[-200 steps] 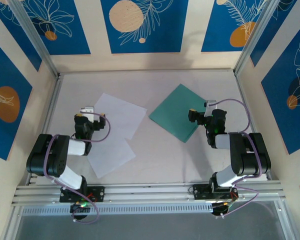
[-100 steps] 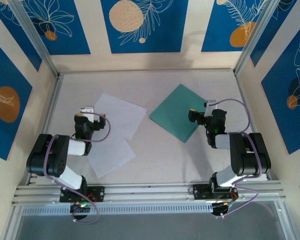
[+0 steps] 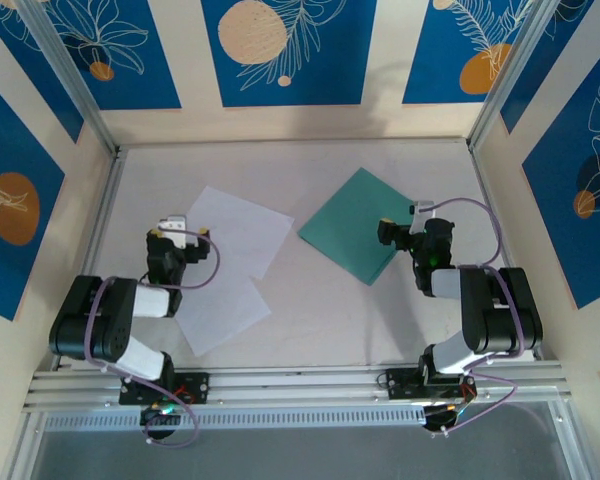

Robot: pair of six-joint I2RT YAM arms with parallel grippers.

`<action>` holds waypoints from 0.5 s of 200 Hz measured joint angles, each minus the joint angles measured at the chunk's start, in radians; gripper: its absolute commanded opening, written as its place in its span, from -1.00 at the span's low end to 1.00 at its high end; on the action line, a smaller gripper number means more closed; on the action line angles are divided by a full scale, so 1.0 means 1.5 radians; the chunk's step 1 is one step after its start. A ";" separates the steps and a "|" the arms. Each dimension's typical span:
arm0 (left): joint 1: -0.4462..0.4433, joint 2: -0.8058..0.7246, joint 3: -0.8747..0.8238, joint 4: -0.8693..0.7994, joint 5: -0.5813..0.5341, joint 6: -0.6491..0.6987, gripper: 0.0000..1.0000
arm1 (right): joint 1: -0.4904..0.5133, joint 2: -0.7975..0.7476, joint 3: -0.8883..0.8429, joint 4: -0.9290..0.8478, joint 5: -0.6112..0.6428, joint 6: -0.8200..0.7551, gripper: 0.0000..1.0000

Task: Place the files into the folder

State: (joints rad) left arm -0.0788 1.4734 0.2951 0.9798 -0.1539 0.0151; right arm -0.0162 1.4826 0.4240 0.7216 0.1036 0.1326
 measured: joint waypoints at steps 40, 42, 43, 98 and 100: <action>-0.018 -0.144 0.086 -0.203 -0.029 -0.018 1.00 | -0.051 -0.109 0.061 -0.157 -0.028 0.059 0.99; -0.021 -0.150 0.095 -0.218 -0.034 -0.023 1.00 | -0.055 -0.118 0.066 -0.168 -0.035 0.067 0.99; -0.021 -0.150 0.095 -0.218 -0.034 -0.023 1.00 | -0.055 -0.118 0.066 -0.168 -0.035 0.067 0.99; -0.165 -0.113 0.435 -0.544 -0.039 -0.112 1.00 | -0.081 -0.201 0.202 -0.399 -0.154 0.244 1.00; -0.168 -0.110 0.441 -0.549 -0.039 -0.112 1.00 | -0.080 -0.200 0.210 -0.412 -0.160 0.250 1.00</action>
State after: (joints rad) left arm -0.3309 1.3087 0.9573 0.1566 -0.2123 -0.1535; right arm -0.1368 1.1820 0.7391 0.1040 -0.1368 0.5079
